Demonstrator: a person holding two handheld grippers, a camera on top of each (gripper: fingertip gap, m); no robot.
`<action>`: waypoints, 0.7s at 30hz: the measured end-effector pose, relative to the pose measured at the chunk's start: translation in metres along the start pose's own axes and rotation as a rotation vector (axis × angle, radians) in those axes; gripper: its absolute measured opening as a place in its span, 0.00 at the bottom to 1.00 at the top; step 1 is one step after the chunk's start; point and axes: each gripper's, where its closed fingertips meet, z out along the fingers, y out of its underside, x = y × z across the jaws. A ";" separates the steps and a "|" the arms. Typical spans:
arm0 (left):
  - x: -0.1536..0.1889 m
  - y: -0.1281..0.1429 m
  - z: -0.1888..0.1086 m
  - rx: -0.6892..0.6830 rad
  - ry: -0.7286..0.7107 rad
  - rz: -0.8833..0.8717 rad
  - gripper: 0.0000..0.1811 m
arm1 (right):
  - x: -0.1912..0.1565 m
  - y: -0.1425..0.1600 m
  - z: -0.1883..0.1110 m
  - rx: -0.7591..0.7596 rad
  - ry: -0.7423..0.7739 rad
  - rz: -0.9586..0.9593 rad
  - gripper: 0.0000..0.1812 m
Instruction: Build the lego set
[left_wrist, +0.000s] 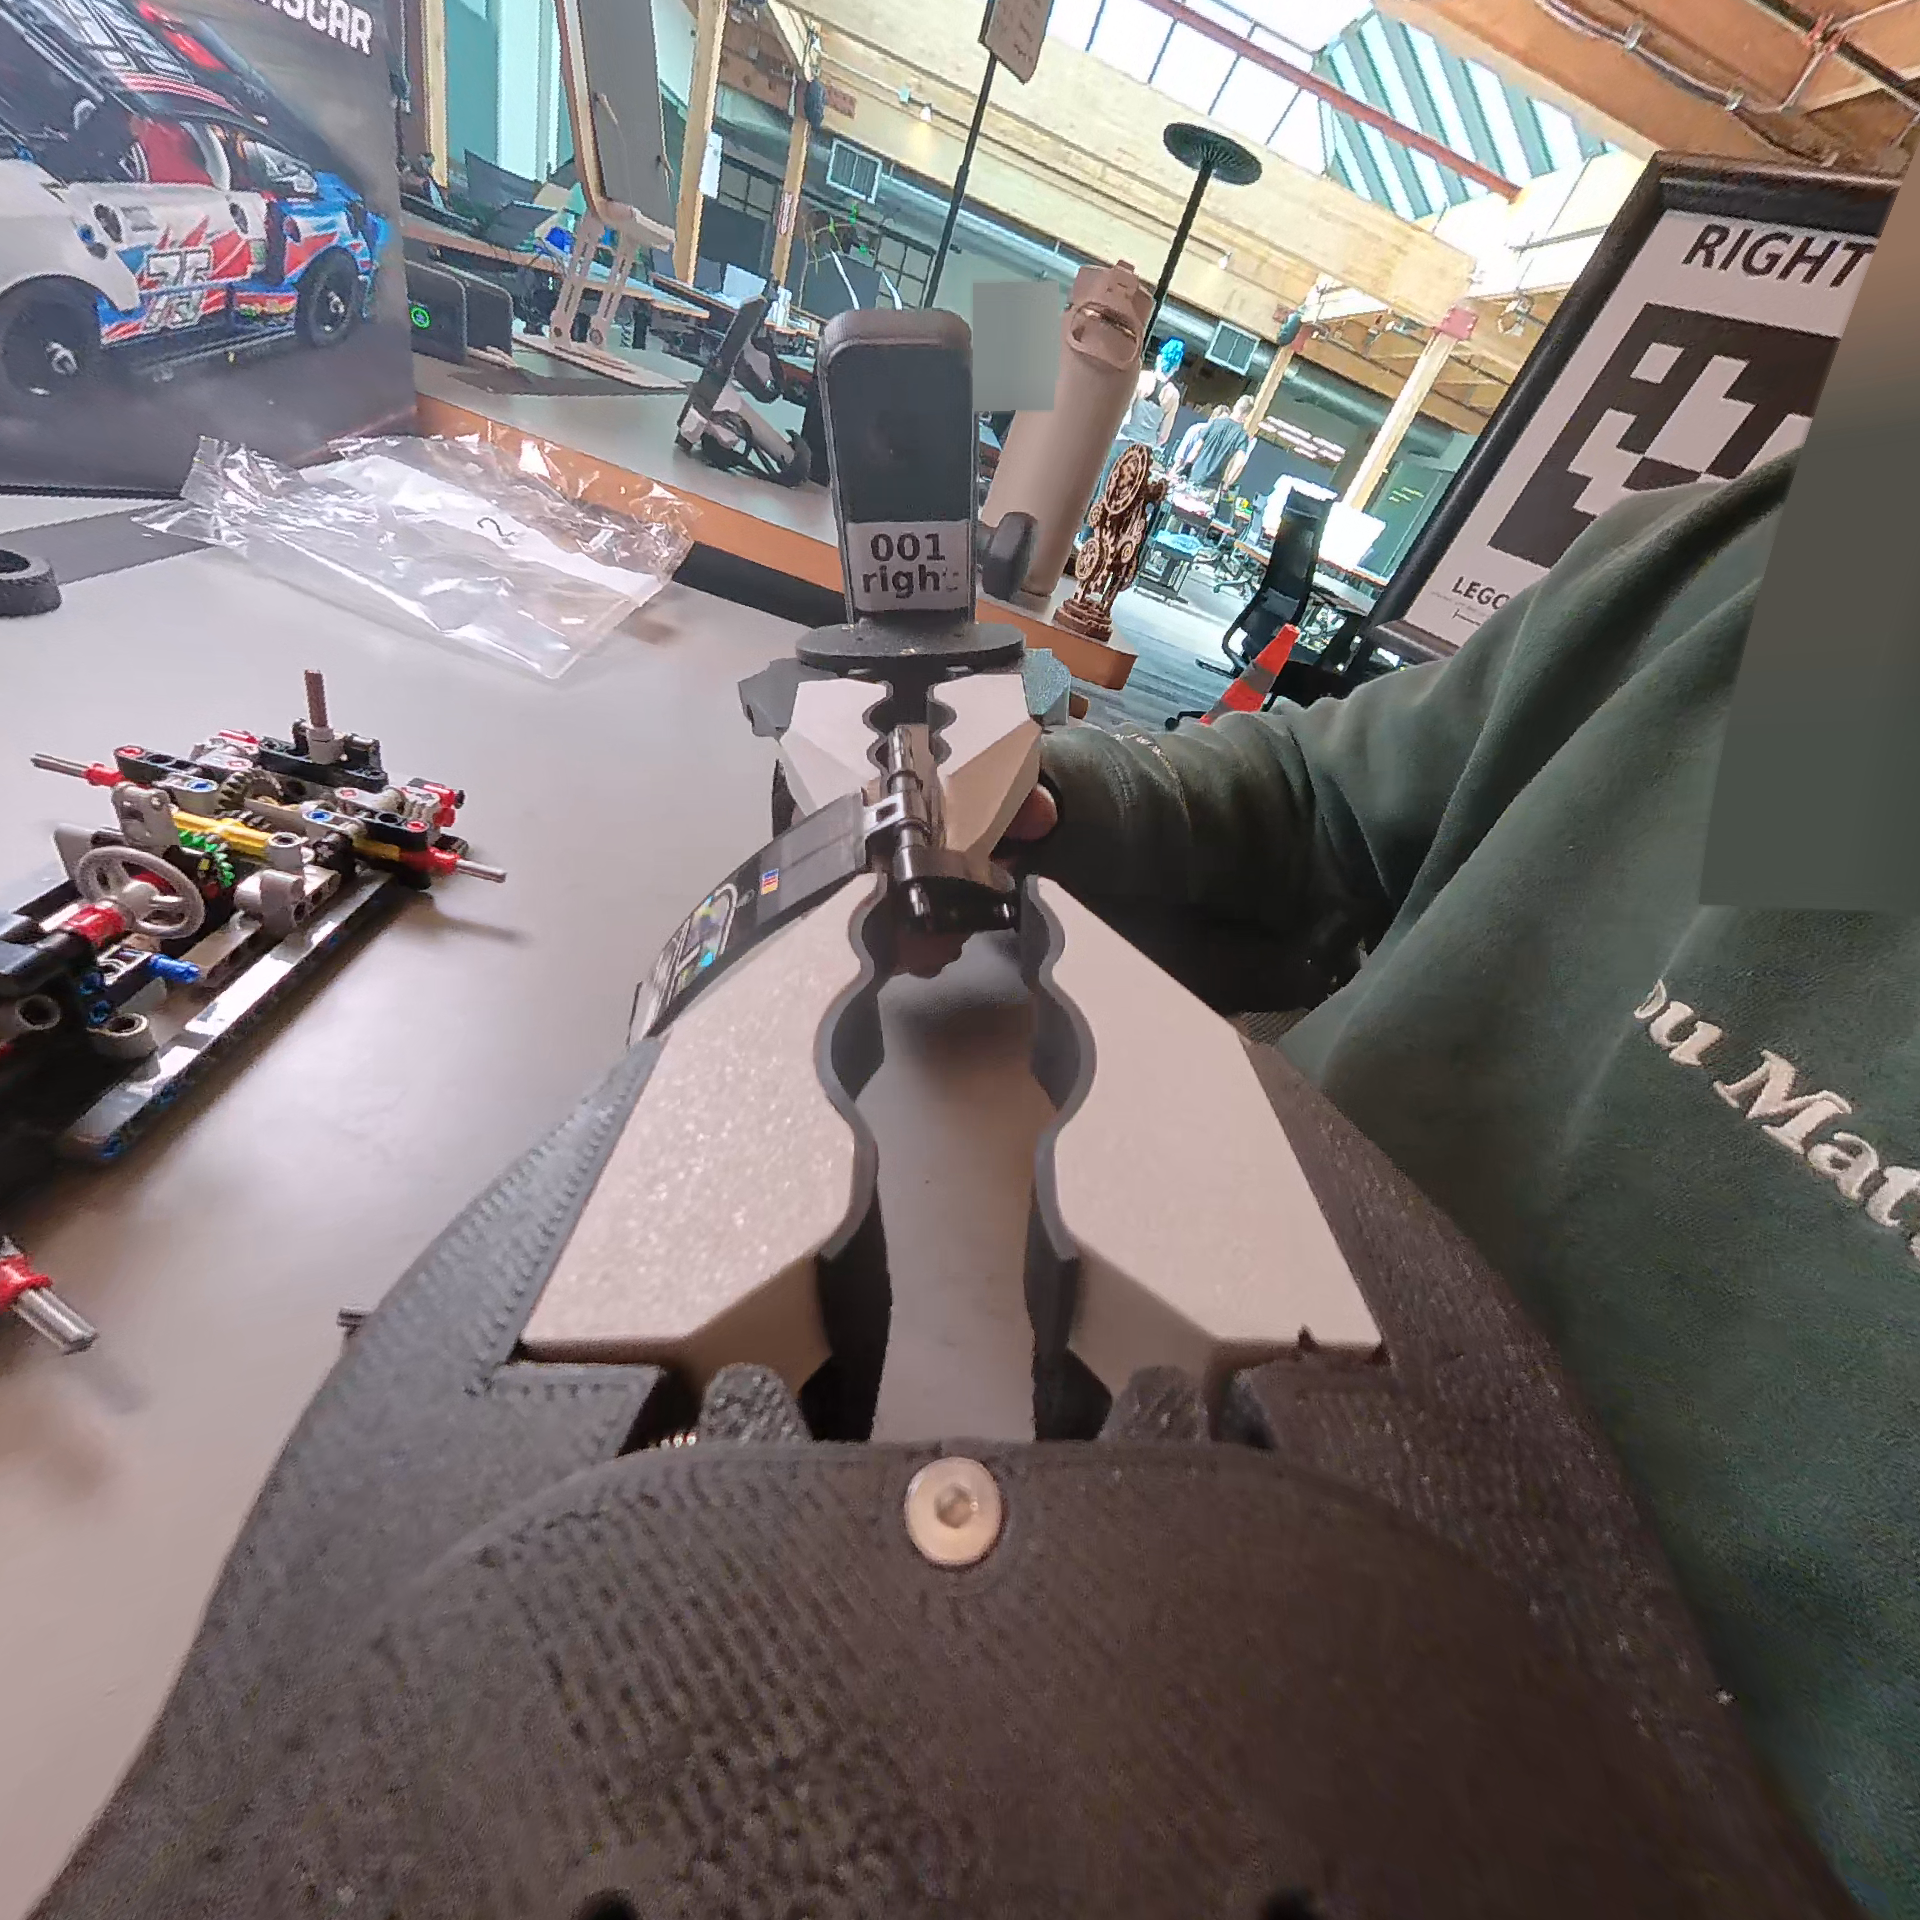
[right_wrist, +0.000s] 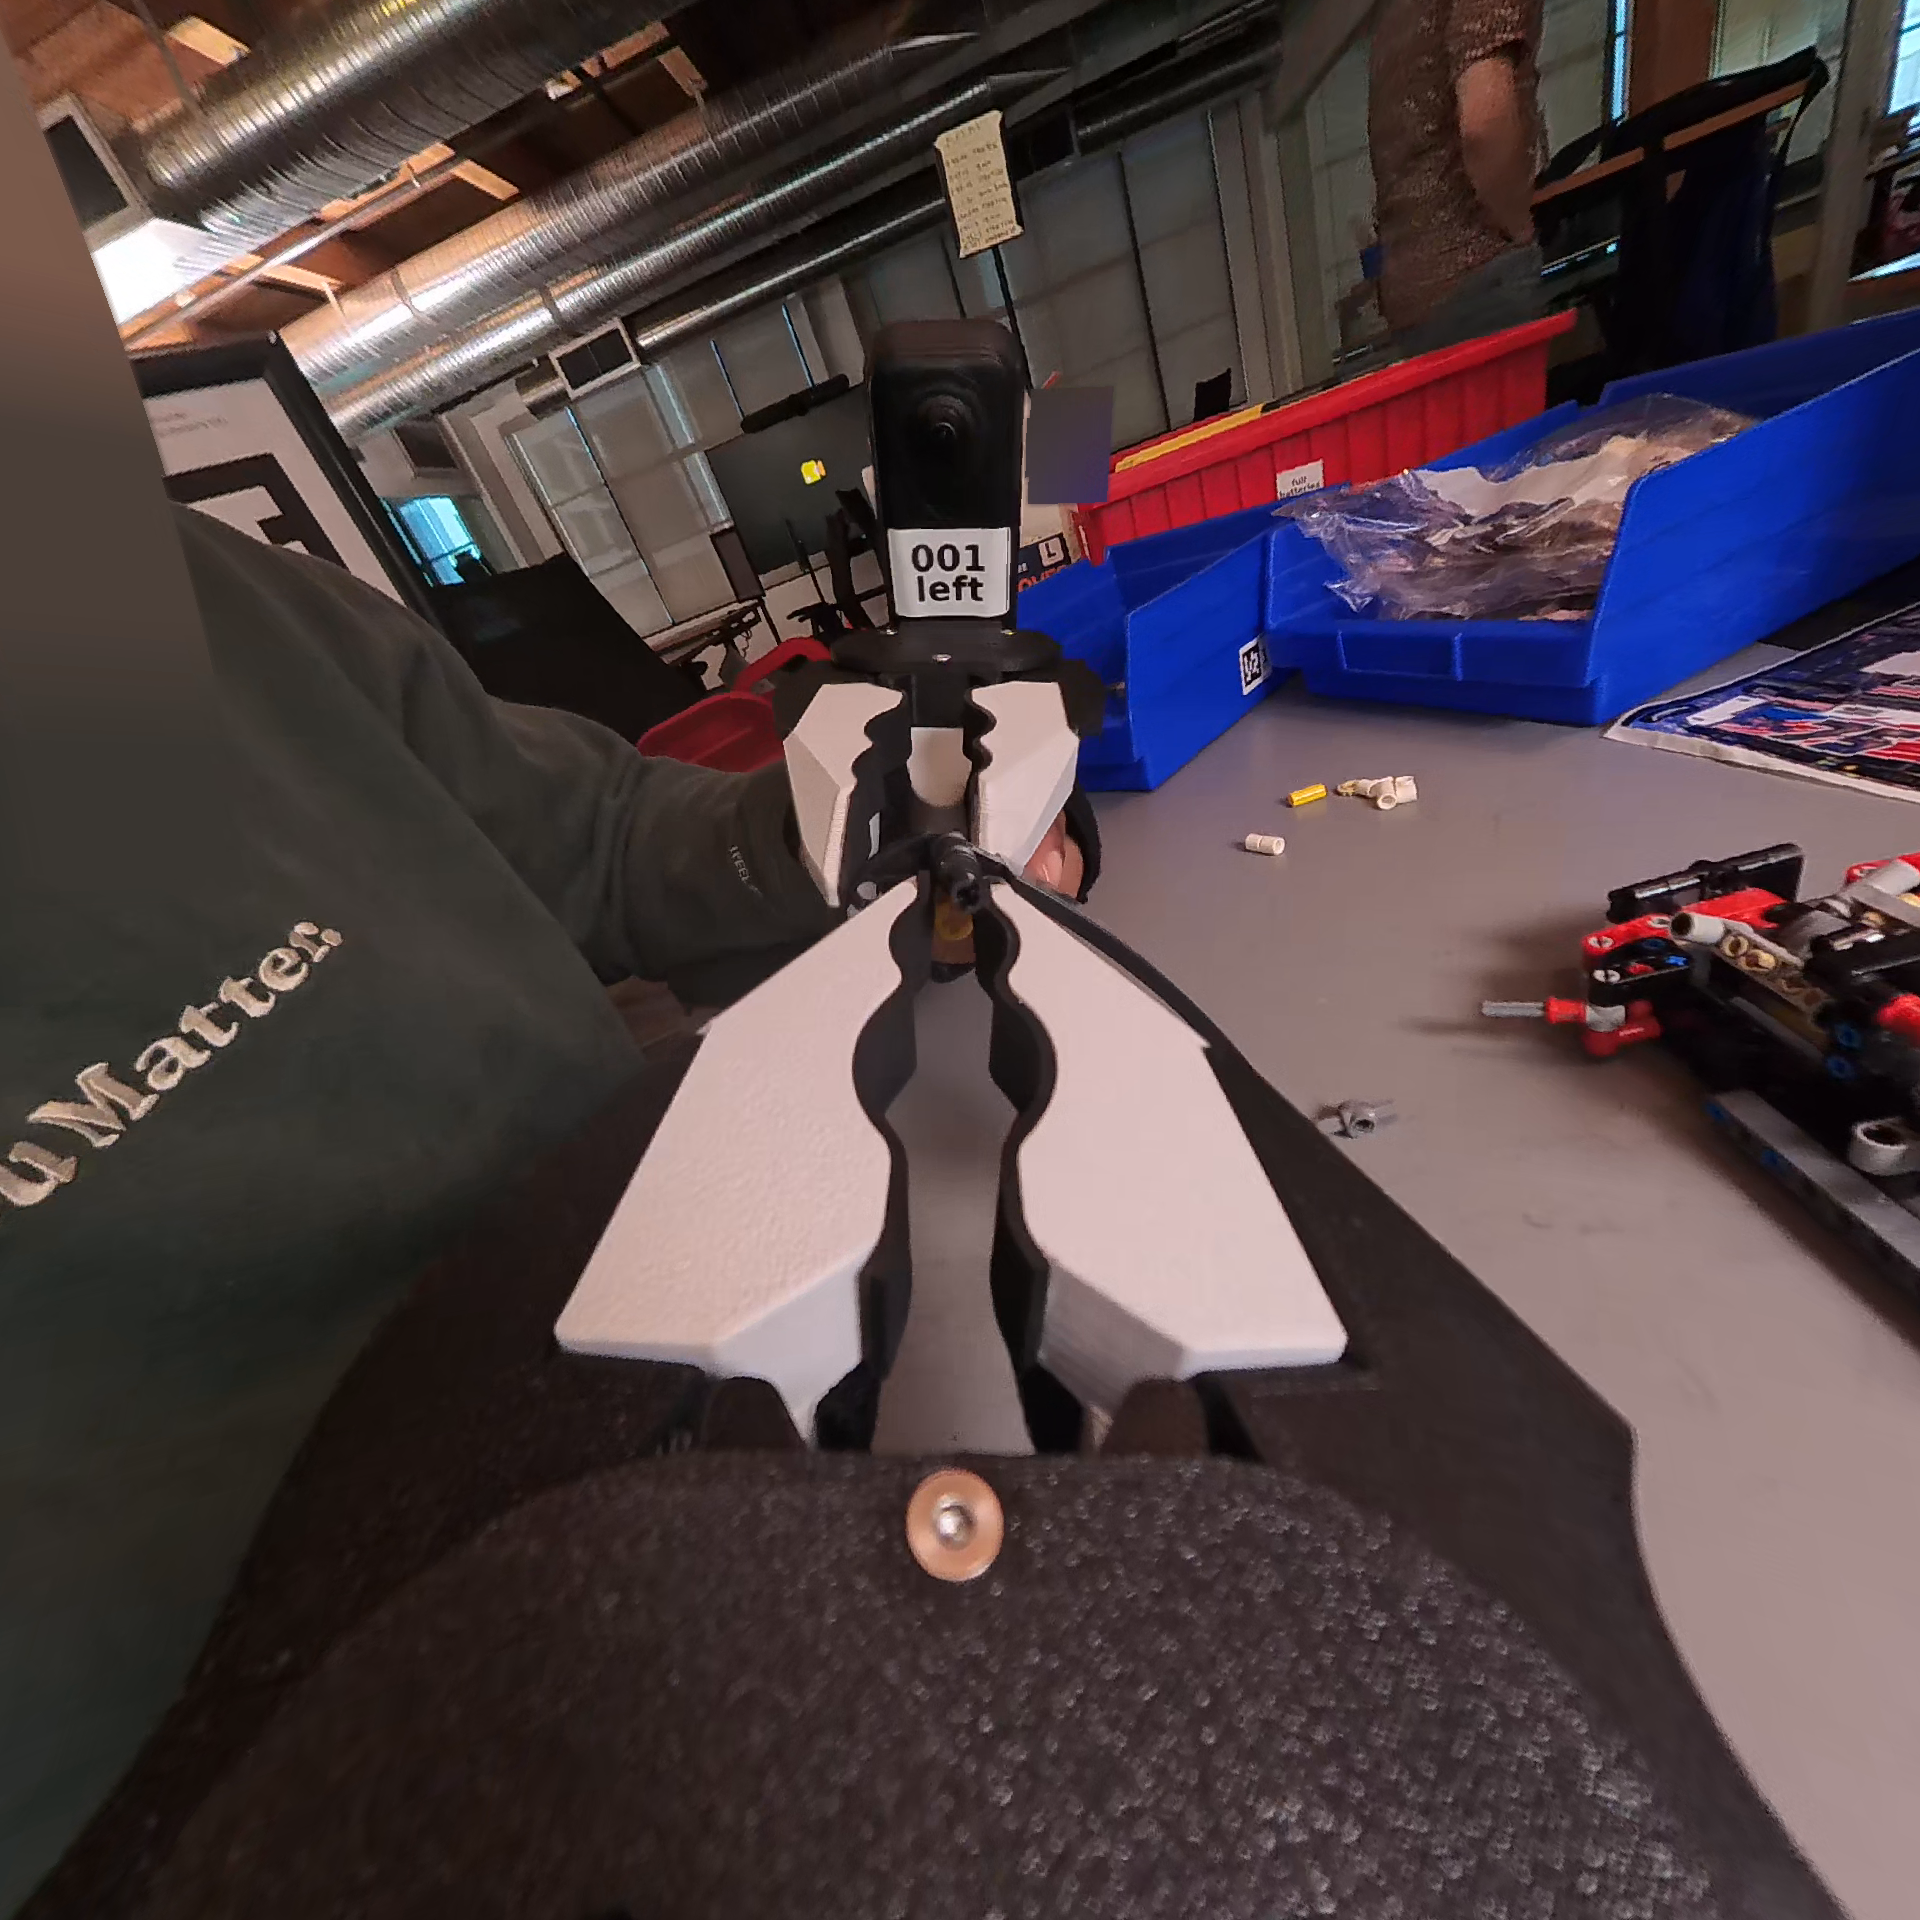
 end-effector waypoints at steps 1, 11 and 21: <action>-0.001 -0.001 -0.001 0.002 -0.006 0.005 0.11 | -0.001 -0.001 0.000 0.000 -0.002 -0.012 0.04; -0.002 -0.003 -0.003 0.008 -0.009 0.000 0.11 | 0.002 -0.003 -0.002 0.002 0.034 -0.041 0.00; -0.003 0.002 -0.002 0.000 -0.011 -0.002 0.12 | 0.002 0.002 -0.001 -0.017 0.039 -0.042 0.00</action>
